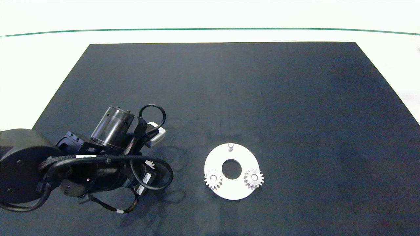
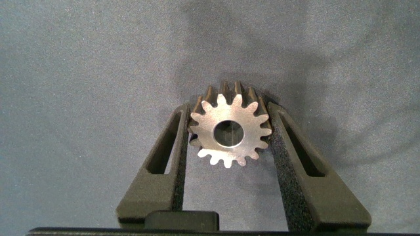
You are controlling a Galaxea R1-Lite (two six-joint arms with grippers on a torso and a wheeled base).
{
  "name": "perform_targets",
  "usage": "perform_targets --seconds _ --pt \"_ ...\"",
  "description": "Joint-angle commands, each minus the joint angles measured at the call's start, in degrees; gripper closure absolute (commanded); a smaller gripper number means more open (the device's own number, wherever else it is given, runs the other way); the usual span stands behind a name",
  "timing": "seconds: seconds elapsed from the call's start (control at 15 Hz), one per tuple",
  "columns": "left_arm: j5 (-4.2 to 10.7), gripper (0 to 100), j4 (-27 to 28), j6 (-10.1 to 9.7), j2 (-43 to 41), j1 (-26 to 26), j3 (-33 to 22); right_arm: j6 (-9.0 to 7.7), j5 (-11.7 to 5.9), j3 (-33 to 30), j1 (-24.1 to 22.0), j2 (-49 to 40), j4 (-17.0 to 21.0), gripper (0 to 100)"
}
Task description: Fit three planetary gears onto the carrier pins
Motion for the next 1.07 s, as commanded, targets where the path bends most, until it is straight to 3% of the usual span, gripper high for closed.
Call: perform_targets --seconds 0.07,0.47,0.6,1.07 --pt "-0.03 78 0.25 0.17 -0.66 -2.05 -0.17 0.05 -0.12 -0.01 0.01 0.07 0.19 0" --pt "0.15 78 0.60 0.53 -1.19 -9.34 -4.47 0.31 -0.03 0.25 0.01 -0.36 0.19 0" --pt "0.15 78 3.32 0.61 -0.57 -11.19 -6.85 0.67 -0.12 0.52 0.09 -0.28 0.19 0" --pt "0.41 78 4.82 1.32 3.56 -14.62 -13.61 0.67 -0.12 0.87 0.09 -1.42 0.19 0"
